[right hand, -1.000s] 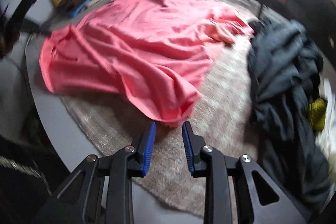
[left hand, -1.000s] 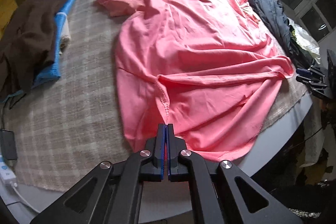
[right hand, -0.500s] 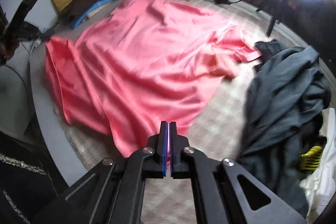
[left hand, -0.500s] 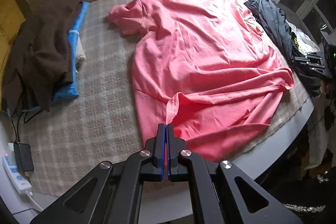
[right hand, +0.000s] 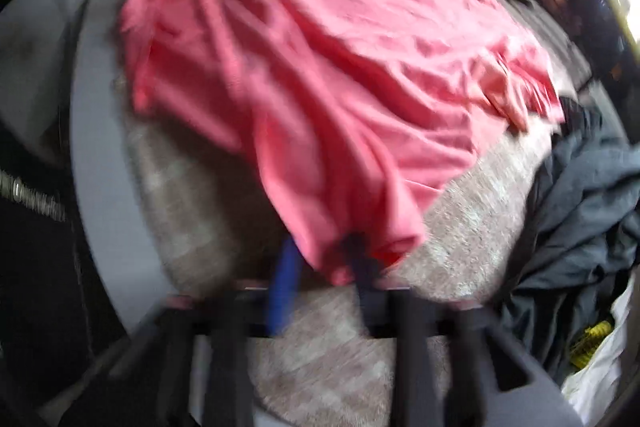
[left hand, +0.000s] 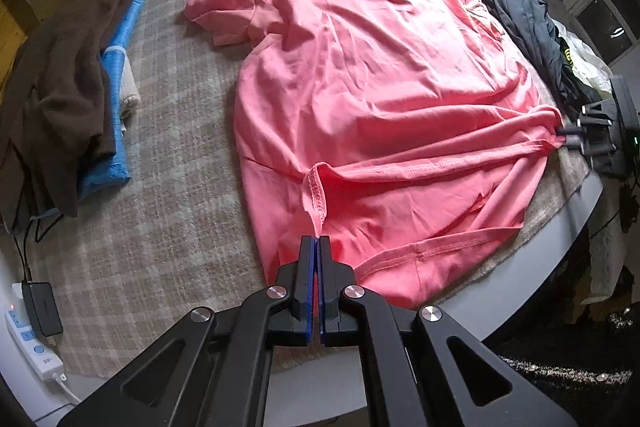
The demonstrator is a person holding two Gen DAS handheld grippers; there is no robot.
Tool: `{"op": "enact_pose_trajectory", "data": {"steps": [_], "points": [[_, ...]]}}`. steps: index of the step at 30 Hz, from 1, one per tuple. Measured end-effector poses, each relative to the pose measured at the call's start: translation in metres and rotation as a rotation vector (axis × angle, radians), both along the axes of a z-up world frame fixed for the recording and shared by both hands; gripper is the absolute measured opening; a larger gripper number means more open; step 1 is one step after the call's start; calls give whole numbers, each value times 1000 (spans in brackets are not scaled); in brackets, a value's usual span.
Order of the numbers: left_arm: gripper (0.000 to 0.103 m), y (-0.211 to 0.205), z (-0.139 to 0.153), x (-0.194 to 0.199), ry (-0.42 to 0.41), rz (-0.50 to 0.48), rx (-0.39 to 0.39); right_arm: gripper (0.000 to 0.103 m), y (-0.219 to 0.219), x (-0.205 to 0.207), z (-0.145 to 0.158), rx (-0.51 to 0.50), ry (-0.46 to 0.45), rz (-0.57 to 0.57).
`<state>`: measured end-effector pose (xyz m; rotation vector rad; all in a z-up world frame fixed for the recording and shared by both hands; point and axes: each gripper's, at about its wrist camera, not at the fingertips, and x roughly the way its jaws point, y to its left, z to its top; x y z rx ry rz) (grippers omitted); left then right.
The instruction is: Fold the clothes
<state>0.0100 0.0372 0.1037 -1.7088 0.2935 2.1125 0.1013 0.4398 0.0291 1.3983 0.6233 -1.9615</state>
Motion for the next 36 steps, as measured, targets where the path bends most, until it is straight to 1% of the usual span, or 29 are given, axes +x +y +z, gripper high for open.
{"op": "enact_pose_trajectory", "data": {"steps": [2,3,4,6,7,8,10,13,17,19,21,27,29,30,31,32,36], "points": [[1,-2,8,-2,34,1,-1,1,9,-12,21,-97,23,-32],[1,-4,10,-5,46,4,2,1,14,-27,34,-147,37,-73],[1,-6,12,-8,52,8,9,1,21,-46,40,-177,39,-144],[1,-10,10,-14,44,17,9,2,37,-84,48,-221,31,-301],[1,-12,8,-17,39,21,8,4,41,-94,49,-219,27,-340],[1,-14,6,-20,33,26,7,12,44,-100,48,-207,8,-351],[1,-13,3,-20,26,11,2,23,52,-96,47,-219,-21,-368],[1,-11,0,-19,16,9,14,23,63,-85,40,-293,-76,-398],[1,-10,-8,-18,-9,1,7,23,73,-77,14,-356,-158,-458],[1,-9,-10,-17,-16,-5,3,23,72,-79,3,-399,-191,-477],[1,-8,-11,-17,-20,-12,-1,23,67,-80,-1,-417,-192,-473],[1,-9,-10,-15,-15,-28,-2,23,50,-85,-2,-413,-206,-437],[1,-9,-9,-14,-12,-31,0,22,46,-87,0,-403,-195,-429],[1,-10,-9,-13,-10,-30,1,20,44,-87,1,-392,-184,-427],[1,-11,-10,-13,-7,-27,3,10,43,-88,2,-380,-172,-425],[1,-12,-10,-13,-5,-25,4,3,42,-87,4,-374,-166,-420],[1,-14,-11,-12,6,-17,18,3,32,-80,10,-341,-142,-390]]}}
